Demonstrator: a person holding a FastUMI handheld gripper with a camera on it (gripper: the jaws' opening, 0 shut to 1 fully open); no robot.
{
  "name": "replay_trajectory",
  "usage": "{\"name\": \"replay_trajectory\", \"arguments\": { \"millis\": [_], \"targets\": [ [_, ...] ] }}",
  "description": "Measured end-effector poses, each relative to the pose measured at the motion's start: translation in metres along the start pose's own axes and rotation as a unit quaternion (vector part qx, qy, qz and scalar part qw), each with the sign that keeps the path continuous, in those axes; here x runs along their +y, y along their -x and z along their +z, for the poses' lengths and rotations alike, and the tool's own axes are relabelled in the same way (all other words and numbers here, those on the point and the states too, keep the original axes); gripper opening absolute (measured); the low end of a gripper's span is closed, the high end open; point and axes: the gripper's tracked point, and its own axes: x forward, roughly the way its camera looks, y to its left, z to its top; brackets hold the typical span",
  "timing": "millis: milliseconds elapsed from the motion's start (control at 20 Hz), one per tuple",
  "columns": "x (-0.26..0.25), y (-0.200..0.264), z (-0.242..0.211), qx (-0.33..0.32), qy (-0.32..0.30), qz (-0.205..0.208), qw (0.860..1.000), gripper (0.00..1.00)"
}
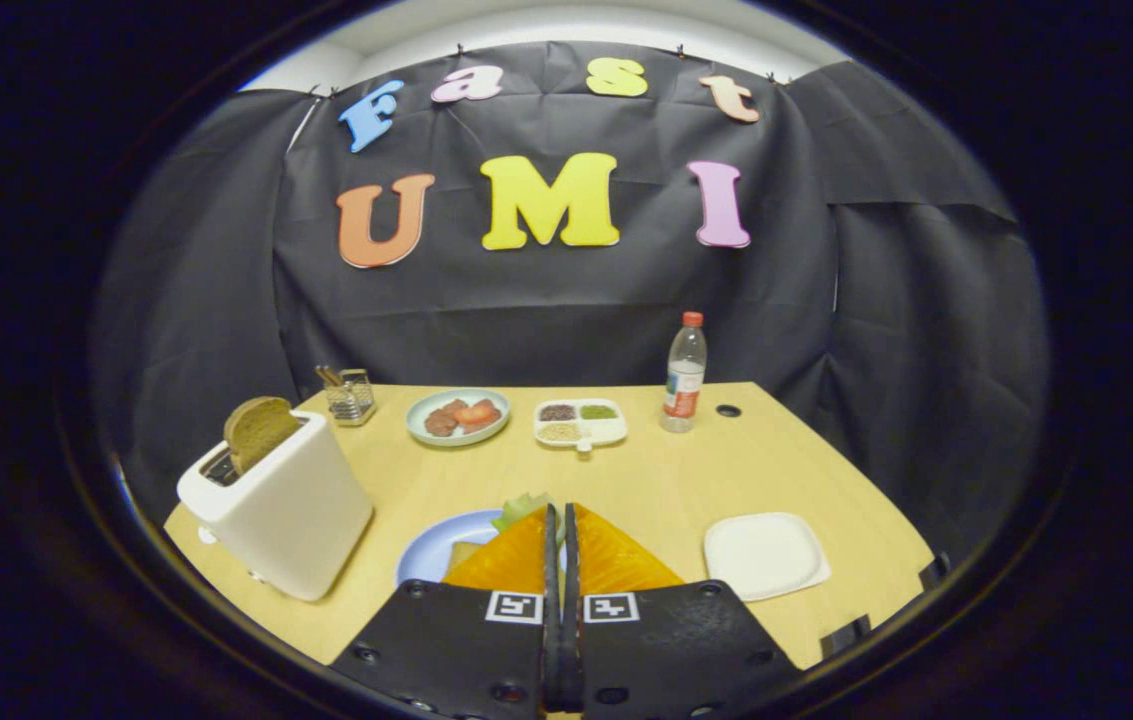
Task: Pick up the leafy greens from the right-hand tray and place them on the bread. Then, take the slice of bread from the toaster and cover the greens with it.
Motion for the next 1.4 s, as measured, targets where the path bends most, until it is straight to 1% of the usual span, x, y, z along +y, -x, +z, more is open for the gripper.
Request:
{"name": "replay_trajectory", "arguments": {
  "millis": [200,300,350,400,550,600,650,850,1100,1150,1200,1300,1400],
  "targets": [
    [0.063,-0.005,-0.005,0.005,-0.023,0.053,0.998,0.00],
    [0.084,-0.011,-0.021,0.037,-0.059,0.079,0.994,0.00],
    [0.087,-0.017,-0.028,0.050,-0.073,0.082,0.993,0.00],
    [0.081,-0.025,-0.034,0.055,-0.077,0.074,0.993,0.00],
    [0.044,-0.055,-0.050,0.052,-0.059,0.028,0.996,0.01],
    [0.029,-0.062,-0.057,0.053,-0.050,0.007,0.997,0.00],
    [0.017,-0.069,-0.065,0.060,-0.049,-0.004,0.997,0.00],
    [-0.006,-0.085,-0.087,0.086,-0.071,-0.013,0.994,0.00],
    [-0.022,-0.094,-0.099,0.096,-0.065,-0.024,0.993,0.01],
    [-0.021,-0.094,-0.101,0.100,-0.065,-0.021,0.993,0.03],
    [-0.022,-0.095,-0.101,0.101,-0.064,-0.025,0.993,0.04],
    [-0.019,-0.091,-0.097,0.100,-0.061,-0.013,0.993,0.34],
    [-0.022,-0.079,-0.085,0.088,-0.058,-0.016,0.994,0.65]
  ]
}}
